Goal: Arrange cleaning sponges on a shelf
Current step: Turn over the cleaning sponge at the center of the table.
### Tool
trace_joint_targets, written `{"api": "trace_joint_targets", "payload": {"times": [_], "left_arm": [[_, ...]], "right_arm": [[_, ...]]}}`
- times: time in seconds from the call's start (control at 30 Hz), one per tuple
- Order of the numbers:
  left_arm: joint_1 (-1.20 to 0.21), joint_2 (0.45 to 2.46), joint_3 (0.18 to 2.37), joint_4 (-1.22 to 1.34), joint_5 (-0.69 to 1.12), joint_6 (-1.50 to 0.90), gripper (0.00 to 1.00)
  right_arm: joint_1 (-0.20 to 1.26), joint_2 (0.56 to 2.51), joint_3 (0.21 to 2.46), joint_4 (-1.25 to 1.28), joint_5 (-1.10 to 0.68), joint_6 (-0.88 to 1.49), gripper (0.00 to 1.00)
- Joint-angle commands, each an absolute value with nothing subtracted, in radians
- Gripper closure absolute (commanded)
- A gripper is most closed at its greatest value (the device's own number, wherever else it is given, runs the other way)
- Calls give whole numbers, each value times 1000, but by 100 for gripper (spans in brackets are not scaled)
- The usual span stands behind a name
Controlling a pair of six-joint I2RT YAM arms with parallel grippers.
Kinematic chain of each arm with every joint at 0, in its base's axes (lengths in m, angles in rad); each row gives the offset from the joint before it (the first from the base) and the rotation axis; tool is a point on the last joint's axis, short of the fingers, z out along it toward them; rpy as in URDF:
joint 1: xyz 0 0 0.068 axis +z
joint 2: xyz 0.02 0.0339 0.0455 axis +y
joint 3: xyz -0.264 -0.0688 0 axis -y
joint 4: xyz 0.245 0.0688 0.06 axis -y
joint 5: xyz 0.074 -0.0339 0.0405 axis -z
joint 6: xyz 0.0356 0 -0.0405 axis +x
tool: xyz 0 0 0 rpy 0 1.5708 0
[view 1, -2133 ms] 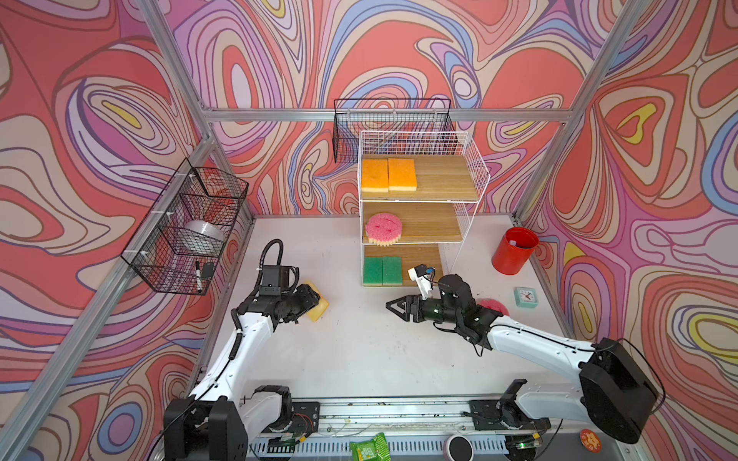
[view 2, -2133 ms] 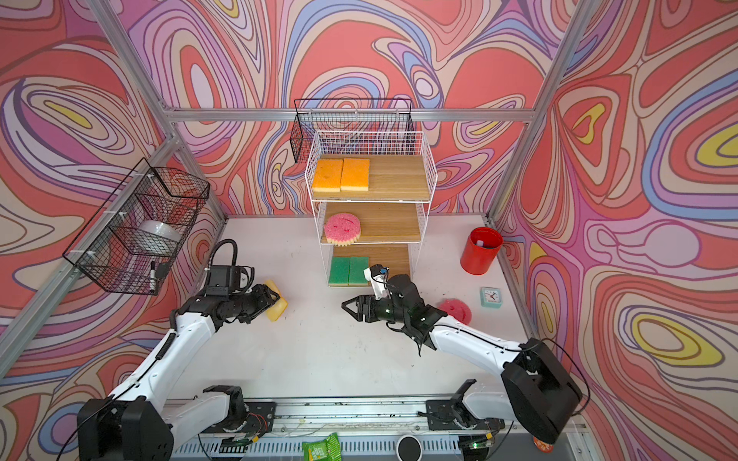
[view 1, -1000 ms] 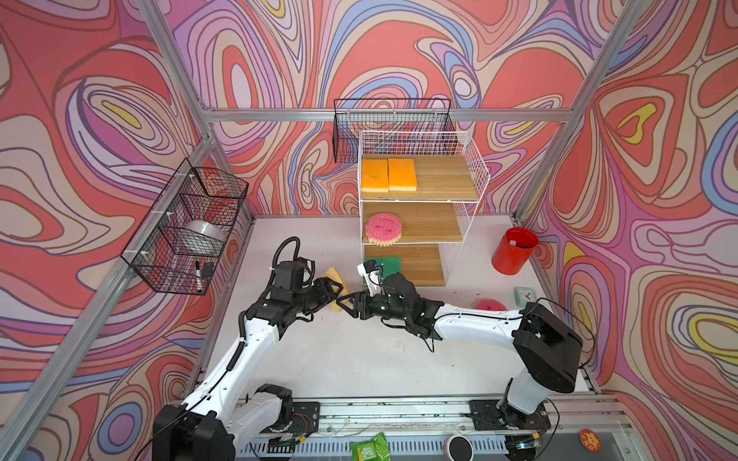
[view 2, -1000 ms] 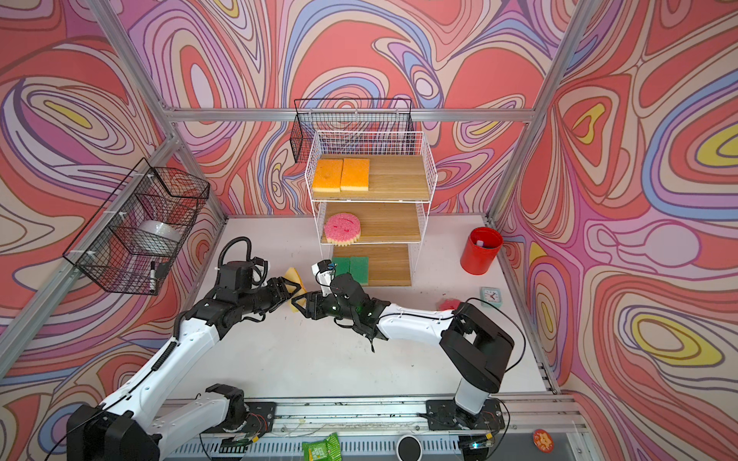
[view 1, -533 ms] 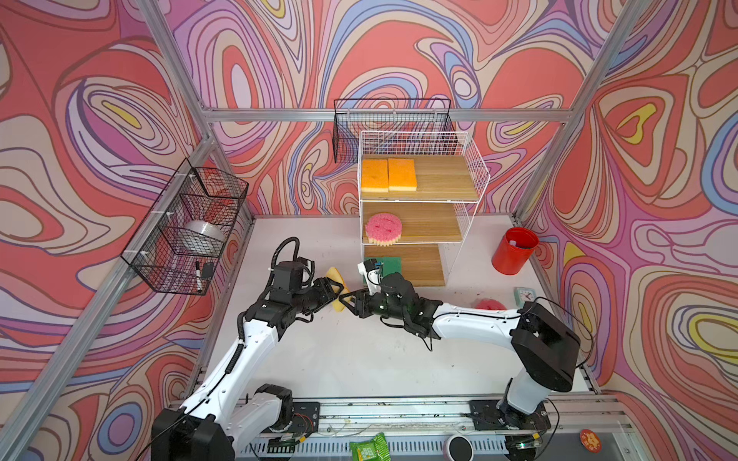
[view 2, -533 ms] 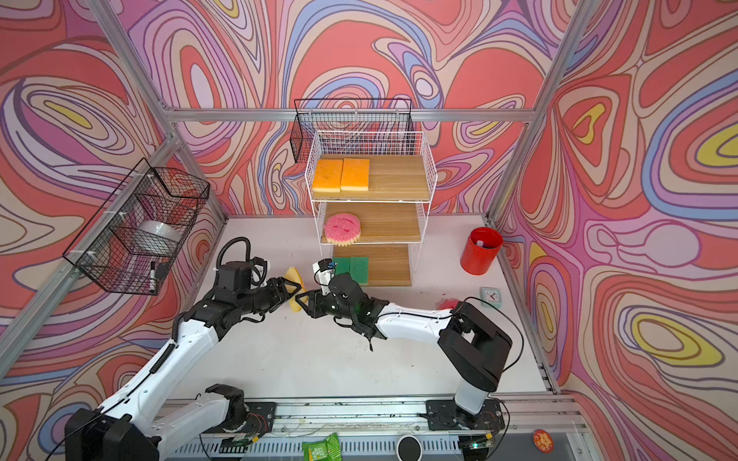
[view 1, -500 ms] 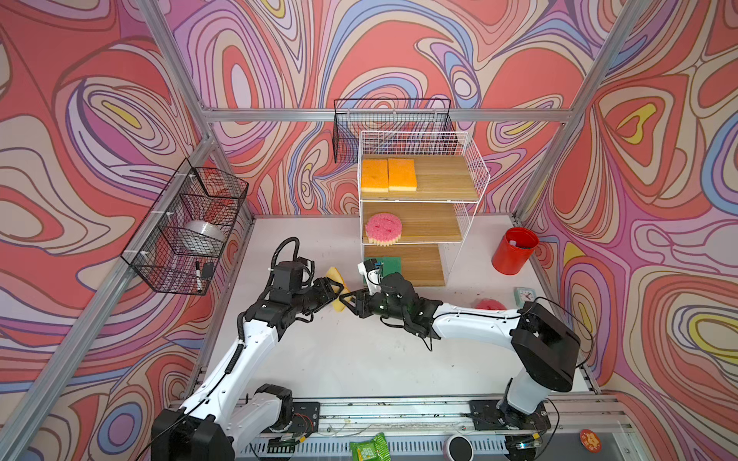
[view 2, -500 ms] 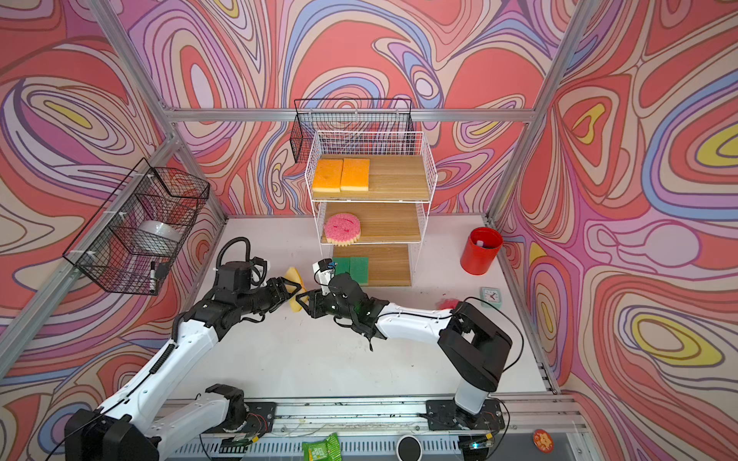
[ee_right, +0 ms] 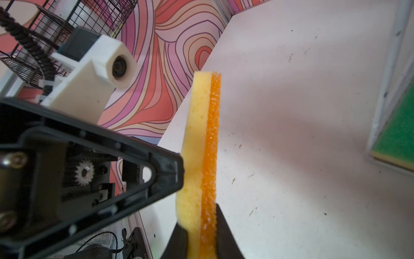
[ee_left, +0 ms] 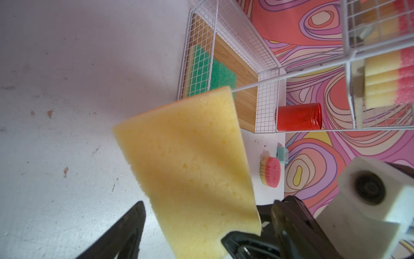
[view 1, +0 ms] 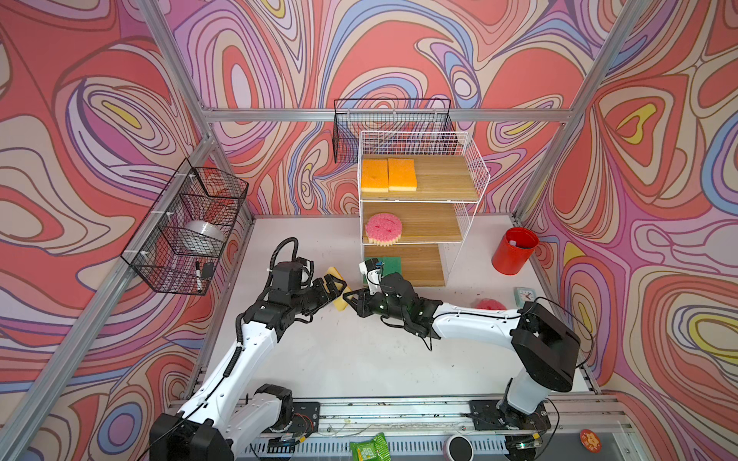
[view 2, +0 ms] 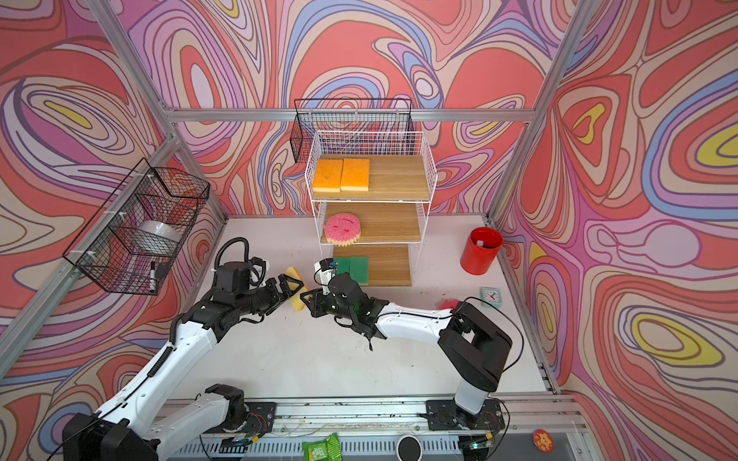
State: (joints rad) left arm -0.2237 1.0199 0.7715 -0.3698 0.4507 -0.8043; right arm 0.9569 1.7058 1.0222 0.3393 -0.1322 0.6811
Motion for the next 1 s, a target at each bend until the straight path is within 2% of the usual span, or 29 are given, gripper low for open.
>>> {"api": "trace_joint_targets", "payload": {"times": [0.0,0.2,0.33,0.5,0.63,0.97], "left_arm": [[-229,1000,809,-416,423,-790,0],[-213,958,899,-556,294,-721,0],[-148,936,928,-609,310,-703,0],[-30,902,926,-659,366,-661,0],[13,893,912,-683,380,-632,0],[31,870,825,-679,385,-629,0]], "right_arm": [[959,1688,1007,320,-110,661,83],[959,1666,996,243,-87,606,81],[962,1644,994,156,-36,529,81],[1029,1634,1041,-7,152,359,81],[1099,1685,1105,-115,299,239,81],[1212,1969,1314,-345,642,100,86]]}}
